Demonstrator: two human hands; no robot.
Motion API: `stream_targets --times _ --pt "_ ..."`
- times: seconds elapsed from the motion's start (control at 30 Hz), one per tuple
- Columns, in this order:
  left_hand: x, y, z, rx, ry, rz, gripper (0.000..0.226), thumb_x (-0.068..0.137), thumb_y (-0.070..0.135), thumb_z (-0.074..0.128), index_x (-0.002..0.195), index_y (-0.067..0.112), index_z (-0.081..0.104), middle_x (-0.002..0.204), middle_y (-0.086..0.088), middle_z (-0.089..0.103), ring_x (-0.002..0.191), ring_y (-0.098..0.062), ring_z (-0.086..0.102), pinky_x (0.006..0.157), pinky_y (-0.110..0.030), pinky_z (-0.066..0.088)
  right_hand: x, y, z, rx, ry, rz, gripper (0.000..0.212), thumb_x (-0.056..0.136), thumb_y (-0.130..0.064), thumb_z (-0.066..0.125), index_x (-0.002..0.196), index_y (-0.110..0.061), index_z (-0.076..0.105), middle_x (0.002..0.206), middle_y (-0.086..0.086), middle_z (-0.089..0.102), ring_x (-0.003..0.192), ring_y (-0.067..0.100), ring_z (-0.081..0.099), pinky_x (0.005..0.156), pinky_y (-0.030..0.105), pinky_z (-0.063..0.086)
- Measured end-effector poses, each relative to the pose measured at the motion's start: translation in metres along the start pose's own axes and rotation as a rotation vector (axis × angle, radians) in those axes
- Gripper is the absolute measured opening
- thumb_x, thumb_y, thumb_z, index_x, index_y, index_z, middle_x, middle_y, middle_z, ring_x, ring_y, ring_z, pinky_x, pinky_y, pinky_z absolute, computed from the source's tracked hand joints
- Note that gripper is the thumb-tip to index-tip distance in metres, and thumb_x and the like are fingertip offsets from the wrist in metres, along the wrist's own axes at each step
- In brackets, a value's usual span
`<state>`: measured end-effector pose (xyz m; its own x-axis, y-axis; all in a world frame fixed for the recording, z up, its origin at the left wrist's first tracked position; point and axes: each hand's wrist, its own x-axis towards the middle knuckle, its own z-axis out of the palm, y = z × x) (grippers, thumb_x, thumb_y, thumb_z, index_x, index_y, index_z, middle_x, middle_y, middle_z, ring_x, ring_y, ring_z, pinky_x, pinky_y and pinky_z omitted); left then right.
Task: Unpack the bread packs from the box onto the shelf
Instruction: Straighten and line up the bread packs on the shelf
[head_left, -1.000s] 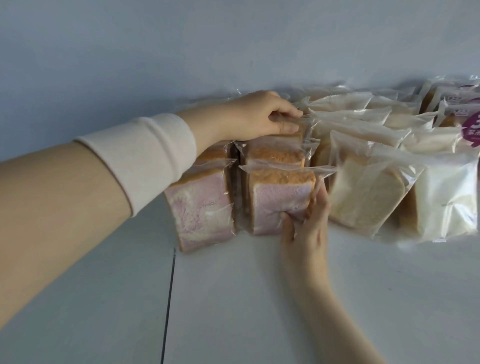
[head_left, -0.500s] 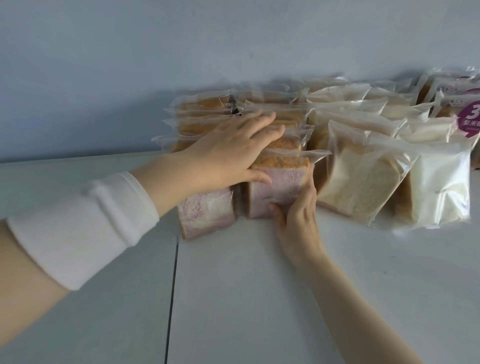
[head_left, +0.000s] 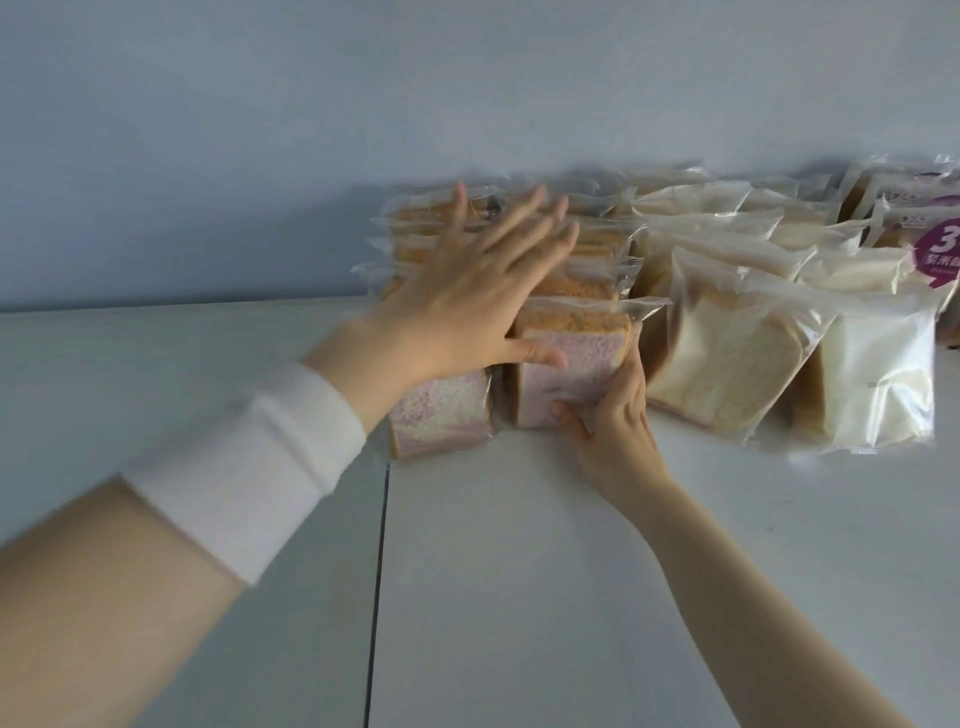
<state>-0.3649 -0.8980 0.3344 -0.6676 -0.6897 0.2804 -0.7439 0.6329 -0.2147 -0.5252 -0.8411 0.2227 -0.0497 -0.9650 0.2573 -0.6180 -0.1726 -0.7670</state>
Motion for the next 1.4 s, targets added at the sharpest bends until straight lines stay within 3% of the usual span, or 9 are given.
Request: stream_targets --times 0.1,0.23,0.37,0.5,0.63,0.83,1.03,1.23,1.4 --pt "-0.056 0.011 0.011 -0.532 0.610 -0.403 0.100 0.079 0.062 0.049 0.145 -0.002 0.011 0.154 -0.017 0.014 0.144 -0.030 0.012 0.118 -0.047 0.007 -0.003 -0.004 -0.006 0.024 -0.007 0.004 0.100 0.083 -0.012 0.066 0.145 -0.004 -0.012 0.157 0.011 -0.001 0.145 0.026 0.014 0.117 0.042 0.019" --pt "-0.109 0.030 0.052 -0.985 0.405 -0.900 0.112 0.072 0.033 0.072 0.145 0.004 -0.009 0.157 -0.010 -0.006 0.145 -0.013 -0.002 0.114 -0.013 -0.001 0.001 -0.007 -0.011 0.083 0.020 0.006 0.105 0.080 -0.016 0.070 0.146 -0.006 -0.011 0.157 0.013 0.005 0.142 0.026 0.025 0.114 0.046 0.028" --pt "-0.097 0.029 0.077 -1.127 0.334 -0.791 0.104 0.079 0.003 0.068 0.145 0.006 -0.012 0.157 -0.009 -0.003 0.146 -0.019 0.004 0.120 -0.037 0.013 0.006 -0.011 -0.009 0.169 0.016 0.023 0.095 0.082 -0.004 0.066 0.147 -0.003 -0.004 0.154 0.013 0.016 0.096 -0.024 0.051 0.096 0.013 0.044" --pt "-0.084 0.012 0.088 -1.071 0.299 -0.637 0.098 0.082 0.000 0.063 0.143 0.001 -0.013 0.152 0.002 -0.011 0.141 -0.007 -0.004 0.117 -0.018 0.008 0.012 -0.003 -0.008 0.198 0.026 0.046 0.083 0.084 -0.002 0.062 0.145 0.001 0.005 0.148 0.014 0.028 0.090 -0.026 0.052 0.084 -0.001 0.039" --pt "-0.081 0.002 0.092 -1.087 0.233 -0.592 0.101 0.084 0.002 0.062 0.142 0.004 -0.020 0.156 -0.011 -0.016 0.146 -0.014 -0.004 0.114 -0.013 0.006 0.015 0.000 -0.001 0.219 0.040 0.077 0.089 0.082 -0.016 0.063 0.146 -0.005 0.001 0.150 0.014 0.026 0.127 0.021 0.047 0.106 0.032 0.040" --pt "-0.078 0.008 0.082 -1.355 0.324 -0.729 0.110 0.079 0.024 0.064 0.142 0.017 -0.026 0.156 0.002 -0.013 0.144 -0.003 -0.001 0.114 -0.018 0.010 0.011 -0.003 -0.008 0.305 0.001 0.094 0.097 0.072 -0.039 0.063 0.145 -0.009 0.009 0.148 0.005 0.031 0.137 0.018 0.033 0.114 0.037 0.030" --pt "-0.059 0.012 0.087 -1.281 0.514 -0.802 0.081 0.084 0.007 0.063 0.143 -0.002 0.008 0.146 -0.009 0.030 0.132 -0.012 0.035 0.095 0.004 0.029 0.026 -0.005 0.002 0.319 0.085 0.142 0.076 0.080 -0.023 0.070 0.136 -0.002 0.023 0.136 0.013 0.044 0.124 0.020 0.047 0.099 0.015 0.040" --pt "-0.062 0.013 0.087 -1.259 0.527 -0.771 0.086 0.081 0.017 0.064 0.142 -0.002 0.007 0.146 -0.013 0.028 0.132 -0.014 0.034 0.105 -0.008 0.031 0.023 -0.006 -0.001 0.300 0.069 0.135 0.069 0.083 -0.016 0.067 0.135 -0.003 0.023 0.136 0.007 0.043 0.116 0.011 0.049 0.081 -0.005 0.037" --pt "-0.059 0.013 0.092 -1.241 0.526 -0.780 0.092 0.077 0.032 0.062 0.142 -0.002 0.008 0.148 -0.014 0.027 0.138 -0.022 0.031 0.116 -0.035 0.026 0.023 -0.012 -0.002 0.288 0.034 0.152 0.079 0.077 -0.032 0.067 0.136 -0.004 0.022 0.136 0.010 0.042 0.127 0.021 0.043 0.108 0.029 0.036"
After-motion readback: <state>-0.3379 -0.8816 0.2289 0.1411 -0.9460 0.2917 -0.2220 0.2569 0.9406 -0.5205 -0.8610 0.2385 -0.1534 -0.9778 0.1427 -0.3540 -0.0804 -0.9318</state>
